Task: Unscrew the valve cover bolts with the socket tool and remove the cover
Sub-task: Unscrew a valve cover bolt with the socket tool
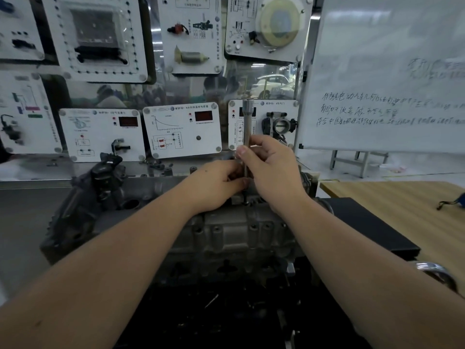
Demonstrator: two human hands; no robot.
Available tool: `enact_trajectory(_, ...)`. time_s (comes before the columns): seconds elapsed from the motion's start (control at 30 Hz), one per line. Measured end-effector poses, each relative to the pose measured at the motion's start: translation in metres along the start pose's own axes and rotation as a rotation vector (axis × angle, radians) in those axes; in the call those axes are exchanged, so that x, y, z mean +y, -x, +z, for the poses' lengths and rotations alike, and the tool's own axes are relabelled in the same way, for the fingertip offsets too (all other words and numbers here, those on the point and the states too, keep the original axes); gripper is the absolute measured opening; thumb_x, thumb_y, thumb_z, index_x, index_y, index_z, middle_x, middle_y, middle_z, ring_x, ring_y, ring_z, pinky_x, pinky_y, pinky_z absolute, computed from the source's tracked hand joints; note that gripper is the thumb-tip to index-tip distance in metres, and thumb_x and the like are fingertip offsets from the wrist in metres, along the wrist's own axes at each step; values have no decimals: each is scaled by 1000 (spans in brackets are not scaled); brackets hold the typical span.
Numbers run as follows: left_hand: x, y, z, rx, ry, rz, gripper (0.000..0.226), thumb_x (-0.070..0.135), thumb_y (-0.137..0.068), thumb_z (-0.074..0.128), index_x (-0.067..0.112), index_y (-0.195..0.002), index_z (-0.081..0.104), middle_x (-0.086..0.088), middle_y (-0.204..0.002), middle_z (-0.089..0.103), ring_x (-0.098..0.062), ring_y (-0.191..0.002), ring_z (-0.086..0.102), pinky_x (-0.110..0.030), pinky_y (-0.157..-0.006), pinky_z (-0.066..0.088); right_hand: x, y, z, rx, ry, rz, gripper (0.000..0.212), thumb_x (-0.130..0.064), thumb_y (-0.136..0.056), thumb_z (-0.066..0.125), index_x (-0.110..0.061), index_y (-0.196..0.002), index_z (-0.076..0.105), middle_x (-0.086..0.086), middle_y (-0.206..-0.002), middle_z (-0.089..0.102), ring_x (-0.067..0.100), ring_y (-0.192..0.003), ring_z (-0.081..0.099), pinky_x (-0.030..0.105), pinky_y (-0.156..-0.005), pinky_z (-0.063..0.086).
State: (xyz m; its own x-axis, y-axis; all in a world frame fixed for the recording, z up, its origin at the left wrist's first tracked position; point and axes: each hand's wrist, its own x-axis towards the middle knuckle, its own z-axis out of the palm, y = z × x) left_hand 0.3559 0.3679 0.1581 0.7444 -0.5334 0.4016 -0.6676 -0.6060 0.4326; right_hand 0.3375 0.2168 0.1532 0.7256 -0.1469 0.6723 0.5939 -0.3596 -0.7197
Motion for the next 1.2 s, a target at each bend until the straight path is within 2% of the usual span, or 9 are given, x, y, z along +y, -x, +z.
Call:
enact_trajectory(0.2, 1, 0, 2, -18, -40, 19, 10, 31, -103, 57, 24, -99, 61, 2, -88, 65, -12, -77, 60, -33, -67, 44, -3, 3, -2, 9, 67, -66, 12, -26, -98, 67, -32, -88, 67, -12, -77, 70, -8, -69, 61, 7, -60, 46)
enact_trajectory(0.37, 2, -1, 2, -66, -54, -2, 25, 30, -105, 52, 17, -124, 61, -6, -112, 70, -24, -100, 66, -46, -89, 53, -3, 2, -2, -53, 224, -88, 32, -26, -101, 60, -18, -71, 59, -16, -56, 52, -2, -59, 49, 10, -53, 35)
enact_trajectory(0.5, 1, -2, 2, -72, -77, -21, 26, 32, -105, 51, 18, -125, 59, -5, -112, 69, -22, -97, 65, -47, -88, 53, -1, 0, -1, -51, 254, -51, 30, -31, -102, 59, -23, -73, 59, -12, -62, 54, -4, -61, 51, 10, -54, 36)
enact_trajectory(0.57, 2, -4, 3, -73, -81, -22, 26, 34, -106, 50, 21, -126, 59, 0, -112, 68, -17, -95, 64, -41, -86, 53, -6, 1, 0, -11, 212, -37, 18, -39, -101, 59, -26, -90, 65, -16, -70, 61, -8, -68, 55, 7, -60, 39)
enact_trajectory(0.73, -2, -7, 8, -56, -91, -32, 11, 36, -106, 49, 35, -97, 56, 22, -89, 57, 7, -81, 54, -16, -66, 38, -35, -14, 21, 29, -272, 167, 38, -61, -99, 46, -28, -94, 63, -10, -73, 63, 4, -64, 61, 31, -69, 52)
enact_trajectory(0.83, -3, -6, 9, -30, -83, -28, 26, 33, -105, 50, 43, -81, 49, 30, -73, 57, 18, -73, 55, -11, -60, 37, -50, -23, 33, 187, -308, 232, 60, -64, -100, 39, -30, -52, 50, -13, -52, 39, 6, -48, 37, 30, -57, 35)
enact_trajectory(0.93, -3, -6, 10, -30, -91, -30, 31, 33, -105, 50, 46, -77, 45, 29, -72, 55, 22, -71, 52, -16, -61, 35, -49, -30, 35, 268, -363, 221, 64, -51, -99, 43, -25, -44, 23, -9, -48, 20, 11, -44, 19, 32, -50, 21)
enact_trajectory(1.1, -2, -5, 8, -63, -76, -17, 7, 43, -106, 49, 39, -103, 55, 16, -99, 64, -6, -92, 62, -29, -78, 47, -46, -40, 32, 57, -468, 298, 51, -47, -92, 44, -27, -50, 25, -5, -54, 20, 14, -48, 15, 28, -45, 17)
enact_trajectory(1.2, -3, -6, 8, -39, -108, -16, 22, 46, -104, 52, 30, -89, 53, 9, -86, 59, -10, -78, 56, -29, -67, 41, -41, -48, 16, -240, -610, 400, 52, -52, -95, 37, -27, -52, 26, -6, -50, 17, 15, -45, 9, 23, -45, 12)
